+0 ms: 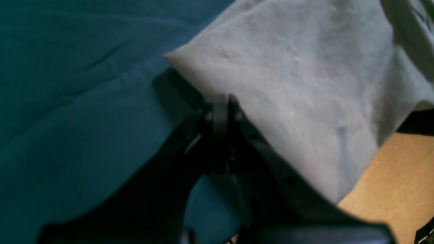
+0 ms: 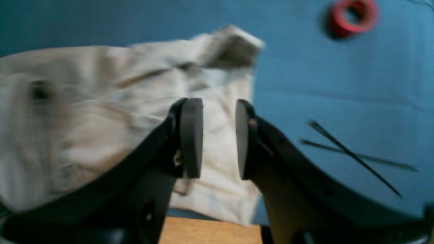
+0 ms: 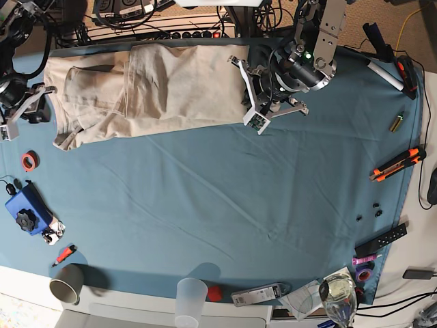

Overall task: Fold the T-shirt properly
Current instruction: 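Release the folded end and raise the left gripper, then grasp the other end of the folded shirt with the right gripper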

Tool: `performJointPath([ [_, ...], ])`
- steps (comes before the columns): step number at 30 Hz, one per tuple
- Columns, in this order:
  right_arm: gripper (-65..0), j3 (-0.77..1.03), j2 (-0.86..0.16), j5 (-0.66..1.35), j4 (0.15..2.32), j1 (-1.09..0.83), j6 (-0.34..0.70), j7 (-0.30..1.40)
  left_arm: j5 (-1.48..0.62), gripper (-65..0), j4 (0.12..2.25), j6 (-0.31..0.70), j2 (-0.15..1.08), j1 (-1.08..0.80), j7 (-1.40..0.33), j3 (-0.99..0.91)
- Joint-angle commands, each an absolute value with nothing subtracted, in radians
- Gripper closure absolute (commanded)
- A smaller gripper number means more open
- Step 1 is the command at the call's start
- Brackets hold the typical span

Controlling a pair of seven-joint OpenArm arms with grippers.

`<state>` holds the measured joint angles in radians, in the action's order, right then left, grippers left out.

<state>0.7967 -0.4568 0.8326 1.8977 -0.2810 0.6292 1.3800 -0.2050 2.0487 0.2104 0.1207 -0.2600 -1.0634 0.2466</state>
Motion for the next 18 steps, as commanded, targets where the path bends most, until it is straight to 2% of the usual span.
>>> performJointPath([
  [1, -17.6, 0.807, -0.48, 0.836, 1.911, -0.277, 0.632, 1.35, -0.214, 0.0, 2.07, 0.212, 0.12, -0.255, -1.05, 0.246],
  [4, -29.8, 0.807, -0.48, 0.801, 1.91, -0.284, 0.659, 1.349, -0.214, 0.0, 2.07, 0.212, 0.12, -0.258, -1.045, 0.246],
  [6, -34.7, 0.807, -0.48, 0.763, 1.91, -0.301, 0.662, 1.336, -0.214, 0.0, 2.069, 0.212, 0.12, -0.266, -1.037, 0.246],
  [11, -35.0, 0.807, -0.48, 0.736, 1.91, -0.315, 0.622, 1.332, -0.214, 0.0, 2.07, 0.216, 0.119, -0.295, -1.025, 0.246],
  [16, -35.0, 0.807, -0.48, 0.676, 1.878, -0.31, 0.604, 1.139, -0.215, 0.0, 2.07, 0.261, 0.119, -0.3, -1.025, 0.246],
  [18, -35.0, 0.807, -0.48, 0.633, 1.839, -0.293, 0.604, 1.128, -0.214, 0.0, 2.07, 0.26, 0.119, -0.299, -1.025, 0.246],
])
